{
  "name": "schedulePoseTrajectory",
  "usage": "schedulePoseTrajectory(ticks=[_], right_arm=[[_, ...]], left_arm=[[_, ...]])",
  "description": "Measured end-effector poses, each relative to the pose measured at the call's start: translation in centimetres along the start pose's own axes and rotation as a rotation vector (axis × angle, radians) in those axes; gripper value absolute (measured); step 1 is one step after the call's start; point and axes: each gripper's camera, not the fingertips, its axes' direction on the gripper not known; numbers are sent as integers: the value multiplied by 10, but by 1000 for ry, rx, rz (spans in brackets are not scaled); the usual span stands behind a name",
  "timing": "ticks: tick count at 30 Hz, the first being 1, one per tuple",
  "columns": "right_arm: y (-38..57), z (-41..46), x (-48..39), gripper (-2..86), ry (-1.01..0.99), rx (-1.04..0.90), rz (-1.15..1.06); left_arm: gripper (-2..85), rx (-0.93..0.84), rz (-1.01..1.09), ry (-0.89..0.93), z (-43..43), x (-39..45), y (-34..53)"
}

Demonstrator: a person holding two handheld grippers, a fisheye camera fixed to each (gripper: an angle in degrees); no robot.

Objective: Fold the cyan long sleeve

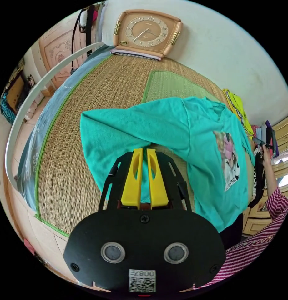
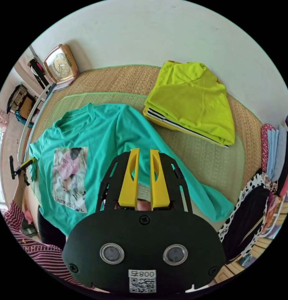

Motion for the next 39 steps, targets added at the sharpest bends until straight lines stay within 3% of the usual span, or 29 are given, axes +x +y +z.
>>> schedulePoseTrajectory(ticks=[5, 13, 20, 27, 34, 39], right_arm=[[23, 4, 39, 76, 152, -42, 35], [-46, 23, 103, 11, 250, -168, 88], [-68, 5, 177, 31, 7, -140, 283], [39, -55, 213, 84, -286, -29, 311], [207, -67, 175, 80, -450, -252, 287], [275, -80, 166, 66, -501, -288, 345]], left_arm=[[55, -49, 68, 203, 11, 38, 20], [56, -93, 3, 290, 24, 42, 29], [72, -104, -28, 324, 6, 40, 42], [81, -206, -89, 368, -7, 38, 83], [73, -241, -154, 456, -7, 47, 111], [28, -281, -158, 489, -2, 54, 111]])
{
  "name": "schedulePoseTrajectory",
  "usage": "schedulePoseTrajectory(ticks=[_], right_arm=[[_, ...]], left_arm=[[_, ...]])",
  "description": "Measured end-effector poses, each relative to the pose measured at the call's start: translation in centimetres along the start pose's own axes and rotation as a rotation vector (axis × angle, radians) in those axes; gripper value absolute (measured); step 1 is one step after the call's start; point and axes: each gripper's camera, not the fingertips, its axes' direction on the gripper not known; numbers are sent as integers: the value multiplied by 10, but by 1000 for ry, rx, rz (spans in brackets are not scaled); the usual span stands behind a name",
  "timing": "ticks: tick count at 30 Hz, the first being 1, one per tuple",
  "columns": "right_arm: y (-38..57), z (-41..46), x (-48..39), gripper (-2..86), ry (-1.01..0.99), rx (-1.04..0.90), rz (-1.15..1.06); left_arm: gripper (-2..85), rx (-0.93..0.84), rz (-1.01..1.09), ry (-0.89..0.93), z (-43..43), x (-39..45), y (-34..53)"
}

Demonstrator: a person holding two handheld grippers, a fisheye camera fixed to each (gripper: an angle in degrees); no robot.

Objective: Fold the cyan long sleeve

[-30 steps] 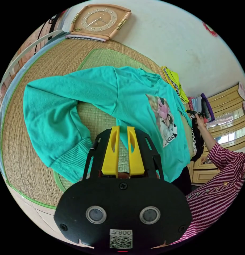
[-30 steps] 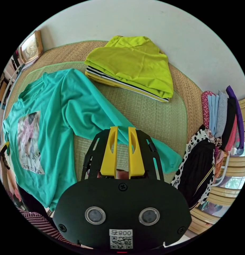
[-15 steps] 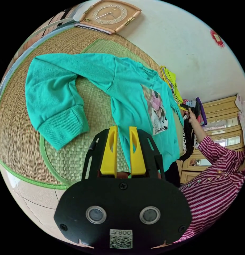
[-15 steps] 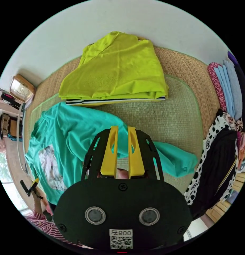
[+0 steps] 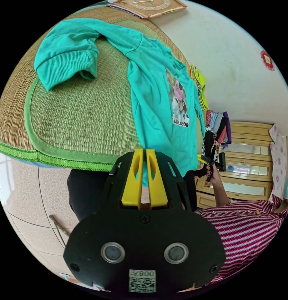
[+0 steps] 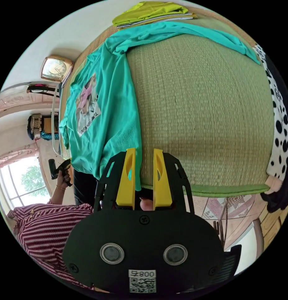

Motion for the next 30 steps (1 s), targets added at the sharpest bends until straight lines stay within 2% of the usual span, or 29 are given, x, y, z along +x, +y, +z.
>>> schedulePoseTrajectory(ticks=[2, 11, 21, 26, 30], right_arm=[[10, 1, 1, 64, -43, -12, 2], [30, -5, 11, 31, -65, -55, -14], [67, -24, 60, 25, -194, -49, 66], [53, -54, 74, 6, -145, 49, 104], [-3, -74, 51, 2, -100, 138, 36]], left_arm=[[15, 51, -23, 40, -13, 0, 4], [5, 213, -61, -7, -61, 5, 23], [18, 295, -101, -78, -66, 17, 32], [29, 311, 51, -173, -63, 62, -21], [26, 263, 153, -242, -39, 95, -83]])
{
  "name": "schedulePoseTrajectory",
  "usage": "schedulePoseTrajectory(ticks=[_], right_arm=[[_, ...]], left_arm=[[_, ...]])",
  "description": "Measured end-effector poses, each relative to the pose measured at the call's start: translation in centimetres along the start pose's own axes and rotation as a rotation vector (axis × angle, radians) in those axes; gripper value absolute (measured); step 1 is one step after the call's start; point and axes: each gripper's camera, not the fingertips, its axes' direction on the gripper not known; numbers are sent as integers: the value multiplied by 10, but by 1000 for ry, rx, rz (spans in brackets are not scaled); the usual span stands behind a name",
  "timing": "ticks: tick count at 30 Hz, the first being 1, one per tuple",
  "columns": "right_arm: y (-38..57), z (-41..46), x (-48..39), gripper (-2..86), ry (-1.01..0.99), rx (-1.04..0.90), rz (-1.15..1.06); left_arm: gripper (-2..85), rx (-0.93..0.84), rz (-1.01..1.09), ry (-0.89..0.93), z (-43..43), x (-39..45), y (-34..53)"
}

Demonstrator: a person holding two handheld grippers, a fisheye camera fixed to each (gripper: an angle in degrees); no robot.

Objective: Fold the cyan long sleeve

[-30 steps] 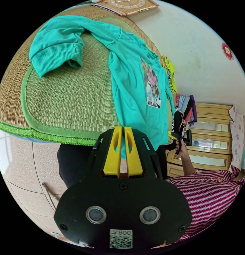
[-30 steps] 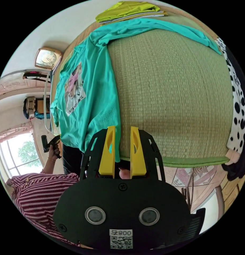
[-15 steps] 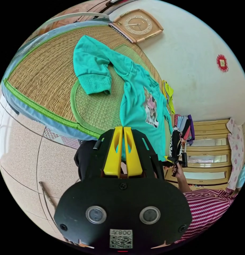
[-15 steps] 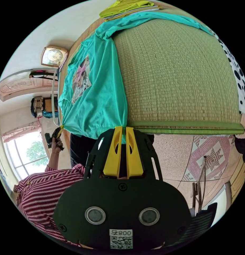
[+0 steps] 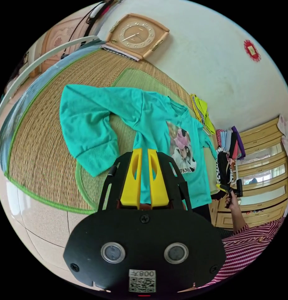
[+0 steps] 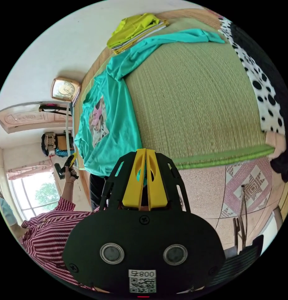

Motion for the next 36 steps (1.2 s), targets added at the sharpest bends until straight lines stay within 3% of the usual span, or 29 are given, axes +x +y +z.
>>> schedulePoseTrajectory(ticks=[10, 16, 29, 36], right_arm=[[-214, 116, -164, 1, 145, -8, -377], [-290, 166, -208, 1, 212, 33, -454], [-382, 214, -201, 0, 201, 69, -358], [-357, 233, -253, 1, 161, 79, -522]], left_arm=[[6, -29, 172, -66, 100, 70, -144], [2, -53, 218, -83, 150, 97, -194], [1, -11, 256, -172, 178, 129, -252], [1, 12, 275, -158, 174, 126, -241]])
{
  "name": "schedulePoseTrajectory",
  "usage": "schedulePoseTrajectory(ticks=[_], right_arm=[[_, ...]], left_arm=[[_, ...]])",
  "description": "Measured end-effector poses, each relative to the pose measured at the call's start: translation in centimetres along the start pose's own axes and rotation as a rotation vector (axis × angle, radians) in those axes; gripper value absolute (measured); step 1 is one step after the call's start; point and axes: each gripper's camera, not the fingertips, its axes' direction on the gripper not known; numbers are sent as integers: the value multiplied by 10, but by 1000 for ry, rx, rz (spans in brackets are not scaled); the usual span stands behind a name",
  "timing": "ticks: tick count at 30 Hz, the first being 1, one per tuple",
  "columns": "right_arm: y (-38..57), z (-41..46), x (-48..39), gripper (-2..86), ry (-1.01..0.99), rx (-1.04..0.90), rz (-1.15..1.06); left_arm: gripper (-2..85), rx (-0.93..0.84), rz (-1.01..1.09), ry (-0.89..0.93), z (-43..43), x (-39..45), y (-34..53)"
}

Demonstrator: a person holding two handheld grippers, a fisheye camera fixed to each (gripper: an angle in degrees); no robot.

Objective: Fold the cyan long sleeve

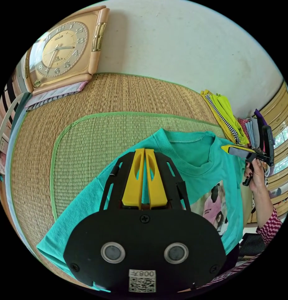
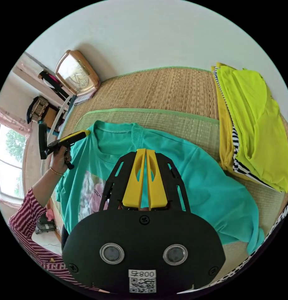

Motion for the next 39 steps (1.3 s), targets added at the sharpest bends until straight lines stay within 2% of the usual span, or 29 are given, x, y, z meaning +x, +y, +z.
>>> schedulePoseTrajectory(ticks=[6, 9, 13, 16, 20, 24, 26, 33, 39], right_arm=[[-49, 63, -24, -1, -7, -58, 4], [-59, 63, -15, -2, -46, -56, 47], [-19, 22, -10, 0, -48, 17, -26], [24, -7, 22, 0, 17, 73, 22], [46, -5, 75, 0, 45, 46, 158], [37, -5, 106, 0, -29, 62, 252], [28, -6, 105, 0, -3, 52, 252], [49, -31, 103, 7, 6, 28, 245], [150, -74, 88, 48, -69, -10, 193]], left_arm=[[0, -20, 16, -34, 2, 3, -14], [1, -7, 17, -27, -6, 2, -9], [1, 53, 28, 17, -46, -13, 33], [1, 30, 30, -70, -66, -31, 70], [1, -26, 35, -206, -62, -58, 94], [1, -27, -20, -288, -59, -77, 77], [1, -40, -34, -314, -55, -86, 65], [7, 12, -63, -202, -92, -105, 103], [47, -29, -113, 76, -140, -119, 219]])
